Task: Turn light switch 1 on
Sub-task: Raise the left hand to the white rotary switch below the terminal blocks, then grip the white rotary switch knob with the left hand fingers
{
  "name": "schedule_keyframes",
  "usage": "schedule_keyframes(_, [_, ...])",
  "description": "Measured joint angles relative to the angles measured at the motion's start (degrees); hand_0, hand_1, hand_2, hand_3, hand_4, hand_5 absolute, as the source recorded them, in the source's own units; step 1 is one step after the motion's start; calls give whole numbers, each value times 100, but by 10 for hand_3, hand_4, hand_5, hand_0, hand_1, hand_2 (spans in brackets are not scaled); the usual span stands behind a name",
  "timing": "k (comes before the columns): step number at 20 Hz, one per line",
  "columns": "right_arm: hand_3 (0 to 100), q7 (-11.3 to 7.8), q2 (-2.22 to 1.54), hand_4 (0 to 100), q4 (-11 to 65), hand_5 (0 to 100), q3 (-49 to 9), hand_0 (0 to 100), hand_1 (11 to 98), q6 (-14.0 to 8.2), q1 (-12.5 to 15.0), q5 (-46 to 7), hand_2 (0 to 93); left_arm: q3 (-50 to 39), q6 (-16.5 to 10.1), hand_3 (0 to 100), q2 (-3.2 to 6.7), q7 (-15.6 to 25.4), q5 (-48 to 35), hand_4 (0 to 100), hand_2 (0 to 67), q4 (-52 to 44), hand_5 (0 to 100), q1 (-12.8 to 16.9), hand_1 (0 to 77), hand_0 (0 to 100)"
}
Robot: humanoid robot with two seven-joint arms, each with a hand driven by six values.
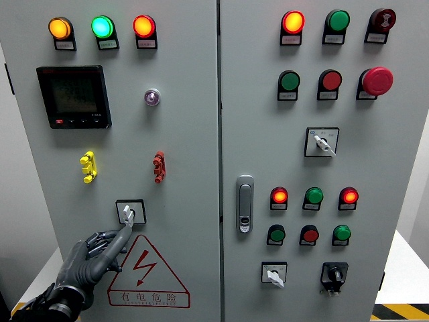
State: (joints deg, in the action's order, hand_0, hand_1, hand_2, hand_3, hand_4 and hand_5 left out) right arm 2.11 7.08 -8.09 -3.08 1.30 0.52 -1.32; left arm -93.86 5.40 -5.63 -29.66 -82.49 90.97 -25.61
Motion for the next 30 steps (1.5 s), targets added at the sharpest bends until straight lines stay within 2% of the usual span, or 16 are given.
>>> schedule_keyframes(5, [199,0,0,195,3,104,0,0,200,0,1,0,0,48,168,772,-18,-16,0,960,453,25,722,-75,643,0])
schedule_keyframes(10, [199,0,2,195,3,104,0,0,201,0,0,0,0,137,474,789,-26,-58,-1,973,462,36,737,-121,654,0])
schedule_keyframes(26, [199,0,-1,195,3,104,0,0,199,2,0,0,0,144,515,806,-69,-311,-5,984,481,96,753,-302,661,0])
schedule_keyframes(30, [199,0,0,195,1,104,0,0,202,2,0,0,0,149,541,806,-66,-412,-11,986,486,98,752,-447,658,0])
